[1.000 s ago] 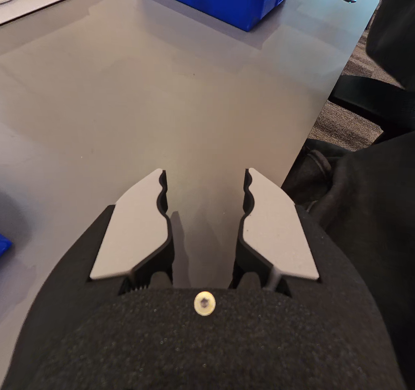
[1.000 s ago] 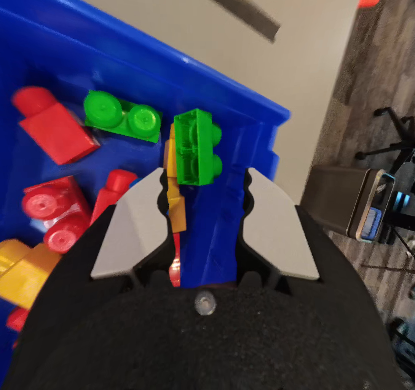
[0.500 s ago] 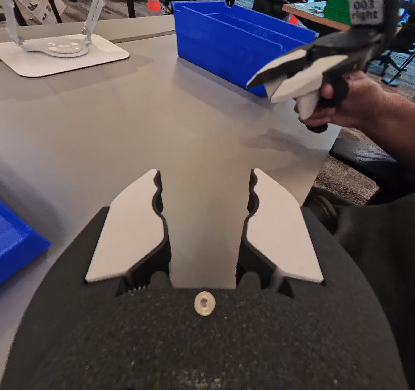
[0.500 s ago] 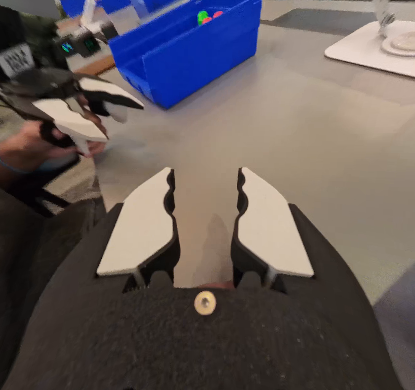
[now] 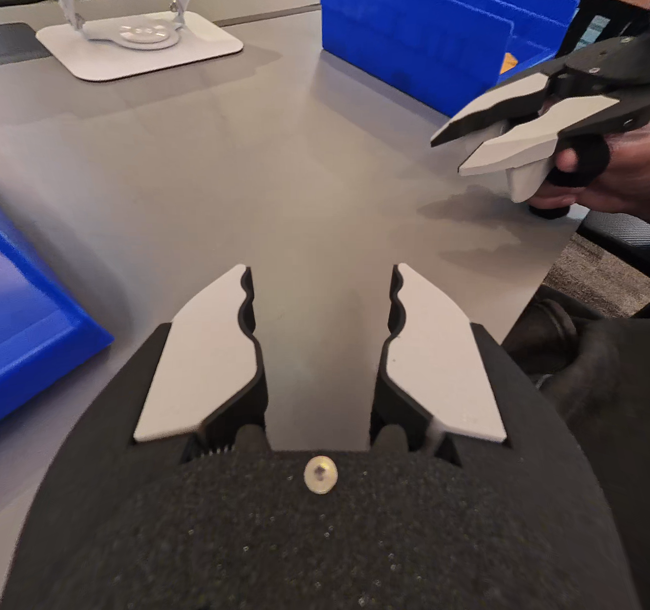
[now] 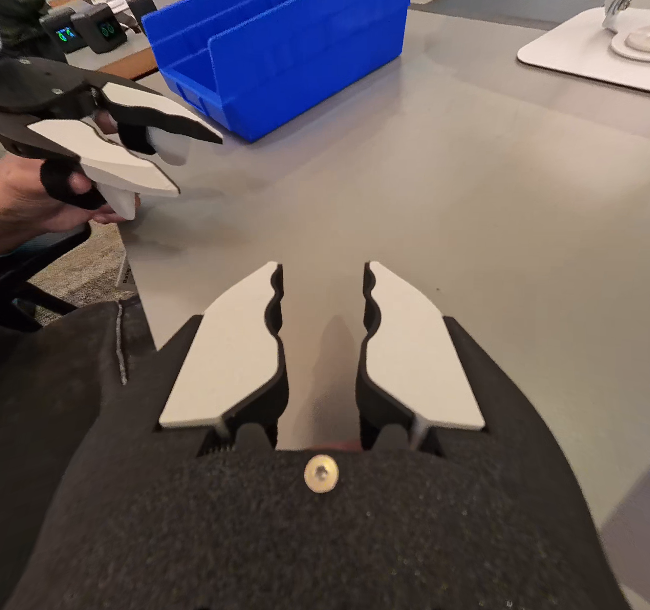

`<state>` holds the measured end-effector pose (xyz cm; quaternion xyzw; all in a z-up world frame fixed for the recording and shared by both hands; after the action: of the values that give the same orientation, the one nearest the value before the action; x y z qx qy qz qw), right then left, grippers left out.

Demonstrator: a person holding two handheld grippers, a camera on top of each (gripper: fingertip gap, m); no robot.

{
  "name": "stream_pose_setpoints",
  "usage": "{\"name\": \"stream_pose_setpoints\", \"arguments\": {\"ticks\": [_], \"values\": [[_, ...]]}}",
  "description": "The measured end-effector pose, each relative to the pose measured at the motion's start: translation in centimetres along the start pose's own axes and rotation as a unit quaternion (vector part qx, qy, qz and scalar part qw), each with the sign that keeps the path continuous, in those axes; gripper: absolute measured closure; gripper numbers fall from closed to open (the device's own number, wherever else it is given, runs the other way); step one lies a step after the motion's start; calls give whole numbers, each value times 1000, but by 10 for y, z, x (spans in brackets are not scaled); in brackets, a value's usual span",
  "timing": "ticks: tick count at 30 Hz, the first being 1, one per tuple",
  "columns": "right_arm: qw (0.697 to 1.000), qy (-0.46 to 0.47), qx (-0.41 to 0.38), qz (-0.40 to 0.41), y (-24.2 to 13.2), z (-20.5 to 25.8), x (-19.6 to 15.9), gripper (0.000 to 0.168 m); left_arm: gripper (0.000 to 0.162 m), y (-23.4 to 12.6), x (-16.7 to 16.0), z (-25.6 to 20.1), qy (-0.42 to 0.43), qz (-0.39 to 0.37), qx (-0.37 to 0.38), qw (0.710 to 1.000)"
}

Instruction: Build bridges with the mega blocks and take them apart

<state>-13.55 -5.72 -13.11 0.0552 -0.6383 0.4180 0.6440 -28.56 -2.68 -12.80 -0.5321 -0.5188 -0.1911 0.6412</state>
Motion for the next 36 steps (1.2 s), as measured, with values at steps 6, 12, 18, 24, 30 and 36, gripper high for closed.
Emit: {"name": "stream_pose_setpoints", "arguments": {"ticks": [6,12,18,24,30,36], "values": [[1000,0,3,14,4,2,-3,126,93,-36,26,30,-8,-22,83,996],[1000,-1,11,14,3,4,-3,126,89,-71,68,149,-40,32,243,969],[1000,1,7,14,-2,0,-5,129,97,-51,72,285,-139,71,357,921],[999,25,21,15,-4,0,-8,131,94,-21,71,365,-314,67,344,882],[999,38,31,21,-6,-2,-10,131,97,-16,67,388,-367,109,390,837],[998,34,45,32,-5,2,-13,131,103,-3,51,392,-436,163,384,797]]}}
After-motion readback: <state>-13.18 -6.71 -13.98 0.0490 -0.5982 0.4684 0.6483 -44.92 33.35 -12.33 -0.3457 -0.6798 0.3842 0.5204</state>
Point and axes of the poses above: each gripper's, where its closed fingertips meet, y out along the fingers, x out of its top, z = x × y across the jaws, the point moved 1 cm from there along -y, back along the fingers, and after that the axes turned 4 degrees about z, right-handed, at the moved point
